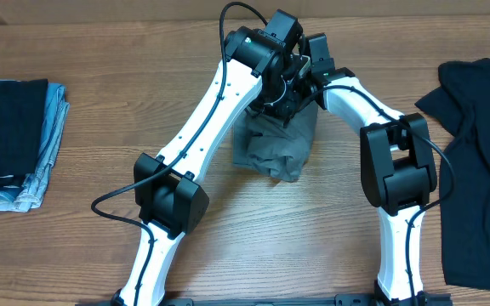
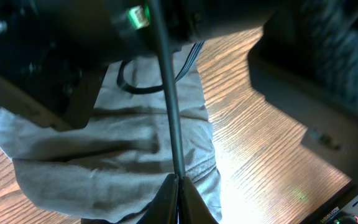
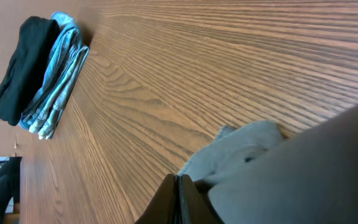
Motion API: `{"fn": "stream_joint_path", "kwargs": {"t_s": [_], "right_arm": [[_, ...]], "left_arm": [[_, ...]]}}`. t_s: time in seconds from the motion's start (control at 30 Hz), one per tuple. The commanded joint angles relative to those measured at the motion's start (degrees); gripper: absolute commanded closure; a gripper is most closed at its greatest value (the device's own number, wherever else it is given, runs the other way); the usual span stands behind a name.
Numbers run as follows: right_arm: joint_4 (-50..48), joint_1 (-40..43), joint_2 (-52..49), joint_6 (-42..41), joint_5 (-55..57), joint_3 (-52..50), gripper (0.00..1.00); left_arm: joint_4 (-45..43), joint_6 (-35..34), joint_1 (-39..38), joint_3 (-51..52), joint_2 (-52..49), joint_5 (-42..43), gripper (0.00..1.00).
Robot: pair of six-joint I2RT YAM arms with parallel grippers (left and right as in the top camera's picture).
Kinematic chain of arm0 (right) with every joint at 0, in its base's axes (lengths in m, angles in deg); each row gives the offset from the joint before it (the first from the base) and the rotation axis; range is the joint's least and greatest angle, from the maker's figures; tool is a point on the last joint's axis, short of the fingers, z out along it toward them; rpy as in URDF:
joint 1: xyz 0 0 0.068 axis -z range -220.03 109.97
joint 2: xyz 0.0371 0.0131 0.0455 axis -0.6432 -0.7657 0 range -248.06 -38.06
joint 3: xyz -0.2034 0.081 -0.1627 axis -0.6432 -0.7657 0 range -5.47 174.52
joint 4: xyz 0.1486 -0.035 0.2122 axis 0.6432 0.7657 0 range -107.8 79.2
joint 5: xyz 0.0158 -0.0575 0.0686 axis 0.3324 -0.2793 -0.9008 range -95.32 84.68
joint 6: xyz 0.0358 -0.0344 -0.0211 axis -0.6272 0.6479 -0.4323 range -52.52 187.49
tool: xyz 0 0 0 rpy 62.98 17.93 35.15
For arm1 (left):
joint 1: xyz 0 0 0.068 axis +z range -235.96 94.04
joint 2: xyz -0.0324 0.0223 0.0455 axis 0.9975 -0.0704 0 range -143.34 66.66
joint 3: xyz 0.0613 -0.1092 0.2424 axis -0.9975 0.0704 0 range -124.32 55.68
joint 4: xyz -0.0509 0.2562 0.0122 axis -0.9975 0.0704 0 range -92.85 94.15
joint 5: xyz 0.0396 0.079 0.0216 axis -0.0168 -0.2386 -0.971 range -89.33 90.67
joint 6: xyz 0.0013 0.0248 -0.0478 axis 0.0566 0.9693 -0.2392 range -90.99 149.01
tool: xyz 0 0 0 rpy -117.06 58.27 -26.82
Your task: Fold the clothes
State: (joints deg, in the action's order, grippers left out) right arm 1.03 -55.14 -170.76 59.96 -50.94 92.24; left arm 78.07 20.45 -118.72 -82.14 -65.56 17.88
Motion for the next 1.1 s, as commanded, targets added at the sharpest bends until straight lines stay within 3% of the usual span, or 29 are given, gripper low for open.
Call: {"fn": "stream_joint_path", "kwargs": {"t_s": [0.0, 0.3, 0.57, 0.87, 1.07], "right_arm": [[-0.4, 1.7, -0.4, -0.5, 0.6, 0.2, 0.96], [-0.5, 6.3, -0.4, -2.3, -8.3, 0.9, 0.96], [5.0, 7.4, -0.4, -1.5, -2.4, 0.9, 0.96], [6.1, 7.3, -7.0, -6.4, -2.4, 0.9, 0.96], [6.0, 7.3, -7.4, -7.8, -2.4, 0.9, 0.96]], "left_arm": [[-0.2, 2.1, -0.2, 0.2, -1.4, 0.2, 0.96], [-2.7, 2.1, 0.6, 1.1, -1.6, 0.2, 0.96], [-14.9, 2.1, 0.8, 19.0, -1.6, 5.5, 0.96], [-11.1, -0.9, 9.8, 22.8, -1.6, 1.9, 0.96], [-23.1, -0.9, 11.8, 36.2, -1.6, 2.1, 0.93]]}}
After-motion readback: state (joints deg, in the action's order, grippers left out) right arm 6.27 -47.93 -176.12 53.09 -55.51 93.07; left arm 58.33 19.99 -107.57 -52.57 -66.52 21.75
